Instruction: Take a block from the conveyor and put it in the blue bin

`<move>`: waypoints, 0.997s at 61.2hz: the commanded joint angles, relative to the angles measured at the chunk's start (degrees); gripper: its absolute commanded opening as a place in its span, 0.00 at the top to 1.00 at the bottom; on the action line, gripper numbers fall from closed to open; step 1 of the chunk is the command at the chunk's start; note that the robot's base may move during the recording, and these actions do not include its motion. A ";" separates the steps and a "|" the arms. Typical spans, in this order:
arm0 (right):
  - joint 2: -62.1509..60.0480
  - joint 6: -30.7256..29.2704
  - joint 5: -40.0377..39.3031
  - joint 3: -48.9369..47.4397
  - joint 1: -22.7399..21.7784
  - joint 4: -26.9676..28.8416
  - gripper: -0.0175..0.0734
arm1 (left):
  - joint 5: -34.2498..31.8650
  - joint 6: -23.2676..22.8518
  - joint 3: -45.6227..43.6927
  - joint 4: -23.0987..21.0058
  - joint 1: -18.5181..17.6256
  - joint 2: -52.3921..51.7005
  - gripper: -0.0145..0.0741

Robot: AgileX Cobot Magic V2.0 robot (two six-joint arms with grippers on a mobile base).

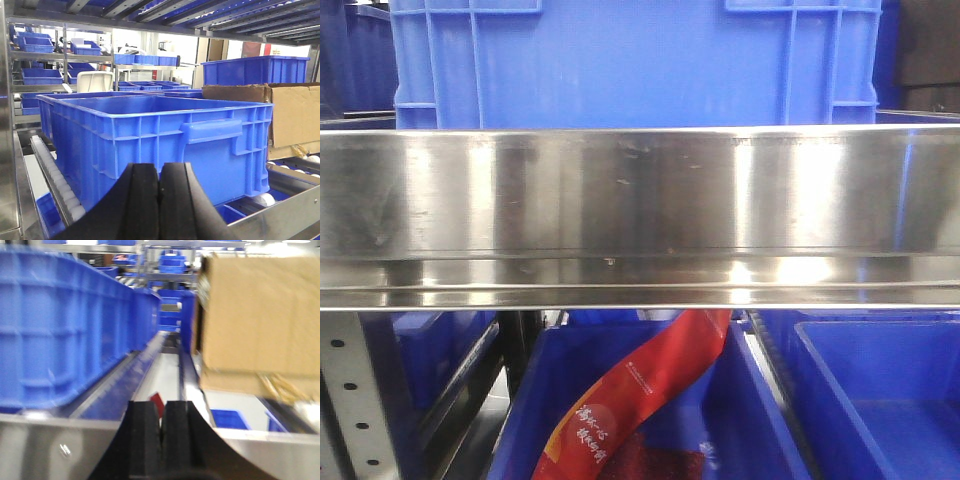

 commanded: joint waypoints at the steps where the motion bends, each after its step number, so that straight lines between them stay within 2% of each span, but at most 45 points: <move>1: -1.05 0.01 -2.25 0.85 -1.05 -0.56 0.99 | -1.48 -0.09 0.22 -0.42 -0.02 -0.27 0.96; 61: -1.05 0.01 -3.09 0.85 -1.05 -1.09 0.99 | -1.76 -0.09 0.22 -0.42 -0.02 -0.31 0.96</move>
